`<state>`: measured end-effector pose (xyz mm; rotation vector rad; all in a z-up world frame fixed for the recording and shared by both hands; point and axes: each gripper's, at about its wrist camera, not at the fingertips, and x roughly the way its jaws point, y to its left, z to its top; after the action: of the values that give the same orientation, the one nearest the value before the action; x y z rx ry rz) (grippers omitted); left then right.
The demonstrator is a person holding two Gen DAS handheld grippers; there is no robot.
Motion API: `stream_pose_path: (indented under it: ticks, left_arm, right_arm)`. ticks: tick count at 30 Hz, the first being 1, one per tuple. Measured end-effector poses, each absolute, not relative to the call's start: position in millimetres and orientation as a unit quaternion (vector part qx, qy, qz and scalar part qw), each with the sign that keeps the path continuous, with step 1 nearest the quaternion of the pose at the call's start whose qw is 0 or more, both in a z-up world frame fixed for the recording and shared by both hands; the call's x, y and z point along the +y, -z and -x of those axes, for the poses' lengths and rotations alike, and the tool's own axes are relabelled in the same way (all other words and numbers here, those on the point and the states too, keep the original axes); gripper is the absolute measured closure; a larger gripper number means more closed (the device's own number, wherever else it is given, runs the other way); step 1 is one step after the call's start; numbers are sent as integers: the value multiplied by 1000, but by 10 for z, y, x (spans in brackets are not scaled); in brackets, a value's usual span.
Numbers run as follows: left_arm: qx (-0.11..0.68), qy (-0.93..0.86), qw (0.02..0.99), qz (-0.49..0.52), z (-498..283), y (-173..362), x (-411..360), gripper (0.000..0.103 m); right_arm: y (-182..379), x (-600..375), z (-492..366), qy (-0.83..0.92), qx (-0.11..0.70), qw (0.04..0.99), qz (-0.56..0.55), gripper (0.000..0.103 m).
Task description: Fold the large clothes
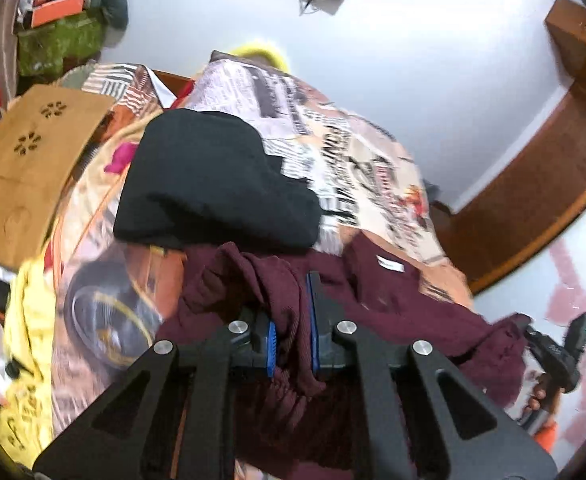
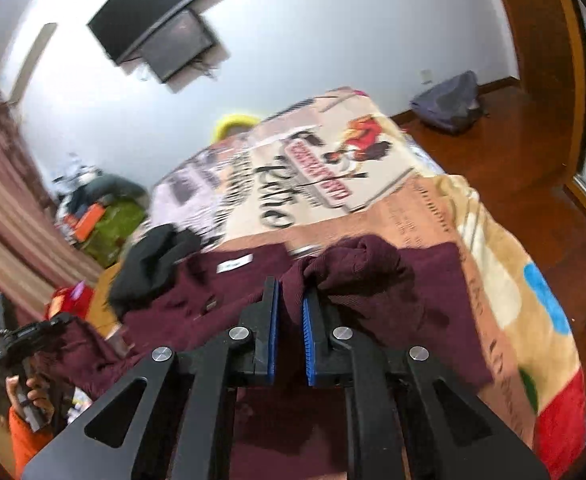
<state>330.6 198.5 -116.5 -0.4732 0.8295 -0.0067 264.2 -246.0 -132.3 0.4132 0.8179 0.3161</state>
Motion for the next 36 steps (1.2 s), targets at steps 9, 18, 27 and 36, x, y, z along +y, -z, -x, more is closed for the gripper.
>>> stream_pose_path:
  ticks: [9, 18, 27, 36]
  left_arm:
    - [451, -47, 882, 129, -4094, 1842, 1831, 92]
    - [465, -24, 879, 103, -4031, 1709, 1641, 55]
    - [391, -8, 919, 53, -3655, 1022, 1364, 36]
    - [365, 8, 931, 8, -3239, 904, 1183, 19]
  right_arm:
    - [1781, -2729, -3078, -97, 438, 861, -240, 94]
    - [1487, -2593, -3009, -106, 466, 865, -155, 86]
    - [777, -2605, -2537, -61, 384, 918, -73, 45]
    - [632, -1975, -2292, -125, 365, 922, 33, 42]
